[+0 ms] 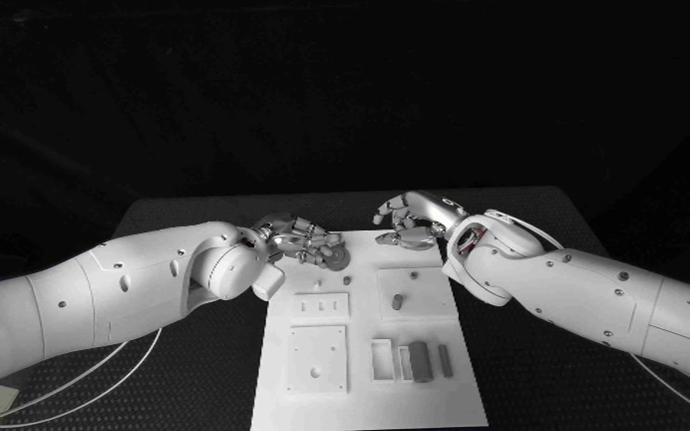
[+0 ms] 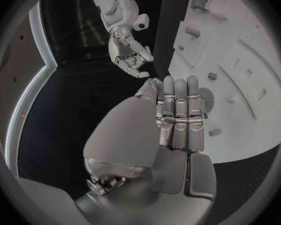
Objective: Assemble the parts on the task board
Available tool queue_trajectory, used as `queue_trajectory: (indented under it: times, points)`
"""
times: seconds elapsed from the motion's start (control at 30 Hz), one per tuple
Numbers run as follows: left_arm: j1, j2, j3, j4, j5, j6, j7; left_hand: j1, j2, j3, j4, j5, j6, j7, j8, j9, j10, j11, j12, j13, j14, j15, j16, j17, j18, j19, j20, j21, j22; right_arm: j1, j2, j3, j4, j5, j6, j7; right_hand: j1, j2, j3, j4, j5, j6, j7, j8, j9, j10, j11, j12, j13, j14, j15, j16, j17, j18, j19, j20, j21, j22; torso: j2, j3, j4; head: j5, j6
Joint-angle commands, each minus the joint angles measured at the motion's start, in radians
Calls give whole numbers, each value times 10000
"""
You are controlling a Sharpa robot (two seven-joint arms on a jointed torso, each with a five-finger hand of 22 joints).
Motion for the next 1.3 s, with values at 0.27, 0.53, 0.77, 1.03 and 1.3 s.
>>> queue_trajectory:
  times: [0.27, 0.53, 0.77, 1.03, 1.3]
  points:
    - [13, -146, 8, 96, -2381, 878, -1756, -546, 133, 44, 20, 62, 736, -574, 332, 1584, 183, -135, 267, 445, 180, -134, 488, 69, 42, 130, -128, 279, 471, 209, -277, 95, -294, 408, -196, 179, 150, -42, 0, -47, 9, 80, 129, -35, -26, -12, 57, -31, -27, -25, 91, -53, 4, 289, -42, 43, -49, 114, -37, -12, 22, 70, -35]
    - [24, -273, 11, 556, -3865, 873, -3029, -687, -101, 325, -73, 1541, 934, -716, 454, 2053, 338, -274, 526, 784, 293, -266, 924, 64, 67, 234, -252, 468, 866, 270, -217, 143, -877, 483, -60, 165, 220, -34, 10, -57, 9, 88, 129, -35, -33, -16, 57, -30, -36, -32, 92, -56, 5, 289, -49, 47, -54, 120, -171, 28, 23, 257, -188]
    - [53, -296, 11, 799, -4851, 1335, -3999, -822, -190, 454, -114, 1529, 1034, -769, 506, 2204, 438, -331, 616, 889, 385, -320, 1086, 36, 78, 323, -301, 550, 1010, 268, -17, 143, -1277, 487, 87, 185, 279, -23, 20, -64, 9, 85, 130, -40, -41, -20, 58, -29, -43, -40, 93, -59, 5, 289, -59, 52, -61, 123, -334, 36, 70, 304, -406]
    - [53, 44, -6, 721, -6221, 1322, -4632, -1087, -210, 607, -208, 1553, 1199, -874, 654, 2468, 602, -442, 836, 1093, 522, -420, 1422, 48, 96, 478, -398, 725, 1271, 268, 51, 143, -1347, 490, 172, 190, 394, -15, 29, -81, 8, 81, 132, -47, -52, -30, 60, -29, -53, -52, 95, -63, 7, 289, -76, 55, -68, 132, -495, 56, 77, 310, -587]
    - [53, 439, -55, 454, -6604, 1553, -4868, -1432, -177, 816, -402, 1553, 1248, -944, 790, 2754, 619, -510, 1067, 1304, 536, -493, 1751, -31, 93, 514, -475, 856, 1555, 268, 52, 142, -1381, 500, 218, 179, 442, 2, 22, -83, 8, 86, 133, -48, -57, -34, 61, -26, -58, -59, 96, -64, 9, 289, -85, 60, -71, 137, -593, 86, 45, 365, -687]
